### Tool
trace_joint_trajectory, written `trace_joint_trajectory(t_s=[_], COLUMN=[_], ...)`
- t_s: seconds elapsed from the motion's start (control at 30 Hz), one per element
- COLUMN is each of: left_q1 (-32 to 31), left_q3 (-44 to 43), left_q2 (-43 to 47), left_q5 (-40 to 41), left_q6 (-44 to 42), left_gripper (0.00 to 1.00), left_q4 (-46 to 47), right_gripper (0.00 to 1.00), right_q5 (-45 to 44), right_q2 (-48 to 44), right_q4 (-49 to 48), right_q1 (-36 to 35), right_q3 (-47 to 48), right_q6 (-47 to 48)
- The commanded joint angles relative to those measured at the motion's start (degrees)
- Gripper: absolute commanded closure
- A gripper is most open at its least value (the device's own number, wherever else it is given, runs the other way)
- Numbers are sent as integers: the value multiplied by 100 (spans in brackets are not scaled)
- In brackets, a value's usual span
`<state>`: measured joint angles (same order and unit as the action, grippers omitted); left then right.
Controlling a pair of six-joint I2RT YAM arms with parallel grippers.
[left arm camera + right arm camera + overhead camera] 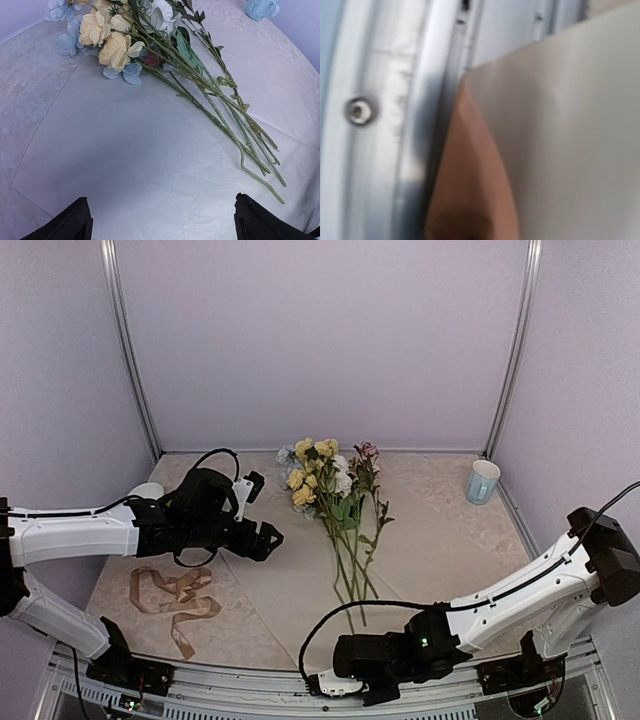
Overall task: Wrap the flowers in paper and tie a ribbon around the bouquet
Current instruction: Pick up the bottom corner of the flattened wrapping paper from the center of the board, then fold the bottom corner of the flattened wrapping paper at the center of the board.
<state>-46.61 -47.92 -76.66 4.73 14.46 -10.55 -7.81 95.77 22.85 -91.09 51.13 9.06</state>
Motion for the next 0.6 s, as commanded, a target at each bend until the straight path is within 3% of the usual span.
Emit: trace_joint_trajectory(t_s=[0.0,0.27,0.4,0.57], left_q1=[-117,-930,-1156,-1113], left_q3=[163,952,653,432], left_q2=[338,925,490,-117], left_q5=[-361,-1652,-1844,-2552], left_q6=[-335,-1390,-1937,-2232], left_gripper=[5,16,14,6], left_q4=[490,1626,1306,1346], right_gripper=[100,100,100,100], right_q5=[-121,694,1057,1112], right_q2=[-326,-1063,-1295,-1429], right_q4=[1,-182,-287,-292], right_q1=[297,1533,2058,2726], right_q3=[-16,12,61,196], right_q6=[-138,-156,111,410])
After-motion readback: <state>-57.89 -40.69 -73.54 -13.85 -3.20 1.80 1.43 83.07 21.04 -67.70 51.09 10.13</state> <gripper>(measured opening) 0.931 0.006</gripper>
